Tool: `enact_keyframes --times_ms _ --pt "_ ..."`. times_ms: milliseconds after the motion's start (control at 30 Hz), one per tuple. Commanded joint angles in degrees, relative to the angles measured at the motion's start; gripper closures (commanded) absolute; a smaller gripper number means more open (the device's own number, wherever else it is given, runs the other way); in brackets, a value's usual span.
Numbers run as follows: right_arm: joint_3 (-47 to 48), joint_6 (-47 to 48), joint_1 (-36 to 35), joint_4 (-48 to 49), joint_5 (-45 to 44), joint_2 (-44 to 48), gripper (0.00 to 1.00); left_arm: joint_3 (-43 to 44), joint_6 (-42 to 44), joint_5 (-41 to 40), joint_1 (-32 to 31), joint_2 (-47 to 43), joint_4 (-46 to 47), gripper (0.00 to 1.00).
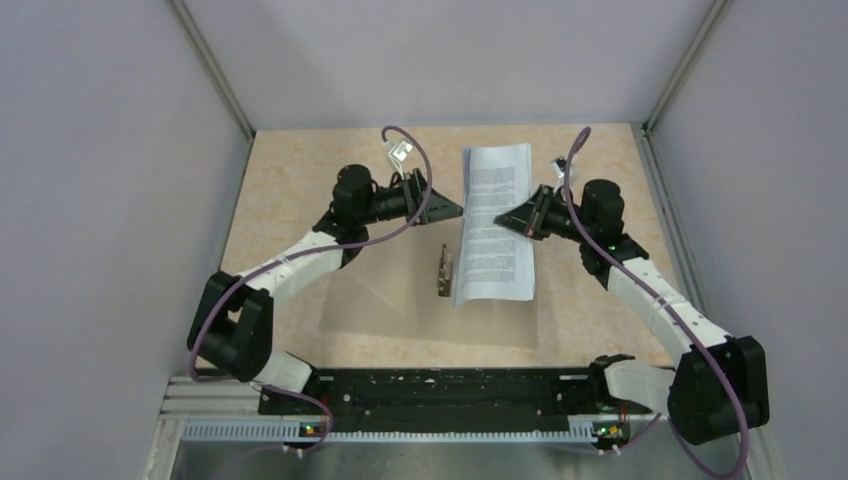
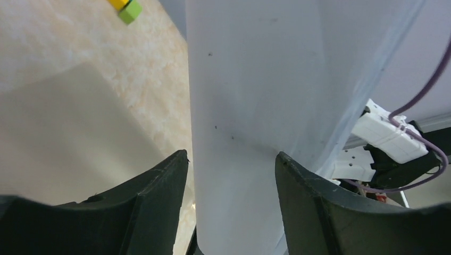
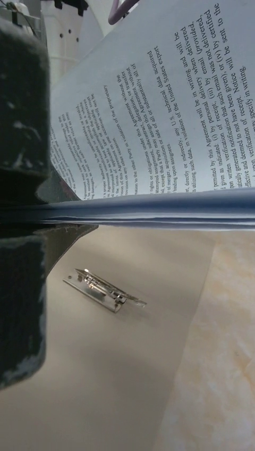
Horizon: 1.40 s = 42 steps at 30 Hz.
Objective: Put the files into the folder
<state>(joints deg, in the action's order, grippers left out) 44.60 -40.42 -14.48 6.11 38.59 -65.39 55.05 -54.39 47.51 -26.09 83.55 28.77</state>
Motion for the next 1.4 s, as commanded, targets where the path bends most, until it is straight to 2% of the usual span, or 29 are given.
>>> enact_keyframes --times_ms 0,267,467,667,933,1100,1233,1367 --pt "-5.1 1.3 0.0 7.9 -1.0 -0.1 1.0 -2.4 1.1 -4.9 -2.3 3.4 2.5 0.36" --pt "-13.9 1.2 -2.1 15.8 -3.5 -8.7 1.0 -6.4 1.0 -9.6 -3.3 12.3 3.4 0.44" --pt "-15.6 3.3 -3.3 15.5 -10.0 -14.2 1.0 -6.1 4.4 -16.5 -3.3 14.6 -7.1 0.54" --pt "-14.5 6.7 -5.2 11.3 -16.9 -15.5 1.0 -5.6 8.3 -27.2 -3.3 12.2 -18.2 0.55" --pt "-14.0 8.2 -6.6 11.7 -19.1 -18.6 1.0 -5.2 8.5 -31.7 -3.1 12.6 -24.0 0.44" --pt "-13.9 9.3 -6.6 11.6 -19.8 -19.1 1.0 -6.4 7.5 -35.0 -0.9 9.9 -27.9 0.43" --pt "-13.3 10.1 -6.8 11.0 -19.9 -19.1 1.0 -7.1 7.5 -34.6 0.0 7.4 -28.1 0.4" --pt "-12.6 11.0 -7.2 10.3 -19.9 -19.5 1.0 -6.8 7.6 -31.8 0.0 6.1 -27.1 0.3"
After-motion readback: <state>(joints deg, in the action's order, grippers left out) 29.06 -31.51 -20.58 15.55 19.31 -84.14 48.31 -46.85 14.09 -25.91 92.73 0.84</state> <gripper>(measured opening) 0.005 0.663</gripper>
